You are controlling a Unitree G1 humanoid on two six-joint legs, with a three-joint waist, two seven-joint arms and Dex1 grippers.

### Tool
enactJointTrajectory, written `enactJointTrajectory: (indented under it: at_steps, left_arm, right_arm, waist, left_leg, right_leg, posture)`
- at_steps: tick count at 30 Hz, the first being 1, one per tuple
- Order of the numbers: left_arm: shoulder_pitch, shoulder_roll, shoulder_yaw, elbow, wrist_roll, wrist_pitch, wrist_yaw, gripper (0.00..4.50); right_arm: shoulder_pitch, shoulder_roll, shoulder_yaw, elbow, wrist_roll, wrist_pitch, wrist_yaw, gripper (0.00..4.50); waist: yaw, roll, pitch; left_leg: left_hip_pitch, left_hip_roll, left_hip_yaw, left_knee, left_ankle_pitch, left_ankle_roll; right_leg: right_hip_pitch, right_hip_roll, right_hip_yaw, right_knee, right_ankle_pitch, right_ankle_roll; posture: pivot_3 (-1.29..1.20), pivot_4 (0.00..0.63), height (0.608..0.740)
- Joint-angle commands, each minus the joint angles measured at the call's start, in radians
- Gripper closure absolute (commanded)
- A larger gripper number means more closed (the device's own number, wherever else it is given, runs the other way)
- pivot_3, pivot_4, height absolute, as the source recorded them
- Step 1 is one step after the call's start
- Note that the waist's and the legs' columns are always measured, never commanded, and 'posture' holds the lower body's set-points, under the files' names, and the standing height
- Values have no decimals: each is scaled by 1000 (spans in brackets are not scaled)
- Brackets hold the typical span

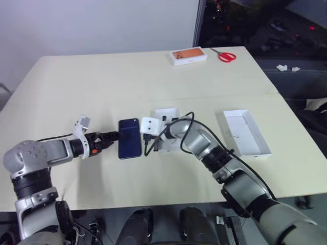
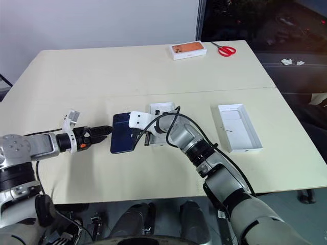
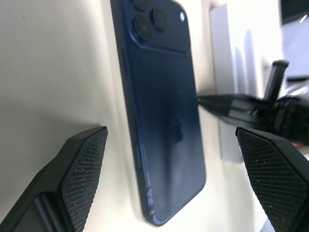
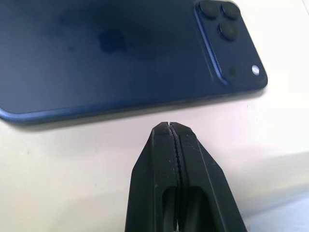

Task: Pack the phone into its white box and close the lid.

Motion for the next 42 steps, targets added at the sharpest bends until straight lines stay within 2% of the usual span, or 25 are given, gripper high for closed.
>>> enactJointTrajectory:
  at_steps: [1, 6, 12, 16, 19, 21, 30, 33, 37, 42]
  left_arm:
    - [5, -113, -63, 53, 41, -10, 49, 2]
    - [-16, -189, -37, 41, 43, 9, 73, 2]
    - [-11, -134, -18, 26, 49, 5, 63, 2]
    - [10, -86, -2, 23, 36, 9, 36, 2]
    - [37, -74, 4, 32, 33, -3, 20, 788]
    - [52, -78, 3, 32, 29, -3, 14, 1756]
    - [71, -87, 12, 39, 13, 5, 2, 1756]
    - [74, -97, 23, 46, 15, 5, 9, 2618]
    - [75, -112, 39, 47, 3, 19, 14, 4461]
    - [71, -122, 66, 53, -26, 33, 7, 4461]
  right_arm:
    - [-11, 18, 2, -26, 7, -23, 5, 4466]
    - [-6, 13, 3, -33, 4, -21, 8, 4466]
    - [-4, 7, -1, -30, 3, -22, 7, 4466]
    - [-8, 8, -5, -21, 3, -26, 2, 4466]
    - [-9, 8, -6, -18, 4, -30, 2, 4500]
    - [-9, 8, -7, -18, 4, -33, 3, 4500]
    - [0, 4, -6, -29, 2, -31, 2, 4500]
    - [1, 3, -5, -32, 2, -30, 2, 4500]
    - [3, 3, -4, -34, 2, -29, 2, 4500]
    - [2, 2, -15, -38, 9, -31, -3, 4500]
  waist:
    - [17, -1, -1]
    - [35, -1, -1]
    - [32, -1, -1]
    - [14, -1, -1]
    - [4, -1, -1]
    - [4, -1, -1]
    - [6, -2, 0]
    - [6, -2, 0]
    - [9, -4, -1]
    - [8, -4, -1]
  left_leg:
    - [0, -1, 0, 0, 0, 0]
    - [1, -2, -1, 1, 0, 0]
    - [1, -2, -1, 1, 0, 0]
    - [1, -1, -1, 1, 0, 0]
    - [1, 0, -1, 0, 0, 0]
    - [0, 0, 0, -1, 0, 0]
    - [0, 0, 0, -1, 0, 0]
    - [0, 0, 0, -1, 0, 0]
    - [0, 0, -1, -1, 0, 0]
    - [0, 0, -1, -1, 0, 0]
  right_leg:
    - [0, 0, 0, 0, 0, 0]
    - [4, -2, -2, -1, 0, 0]
    - [4, -1, -2, -2, 0, 0]
    - [3, -1, -2, -2, 0, 0]
    - [2, 0, -1, -1, 0, 0]
    - [0, 1, 0, -1, 0, 0]
    - [0, 0, 0, -1, 0, 0]
    - [0, 0, 0, -1, 0, 0]
    - [0, 0, -1, -2, 0, 0]
    - [0, 0, -1, -2, 0, 0]
  posture:
    - [0, 150, 740]
    - [0, 150, 740]
    - [0, 150, 740]
    - [0, 150, 740]
    - [0, 150, 740]
    - [0, 150, 740]
    - [0, 150, 740]
    - [0, 150, 740]
    - [0, 150, 740]
    - [0, 150, 740]
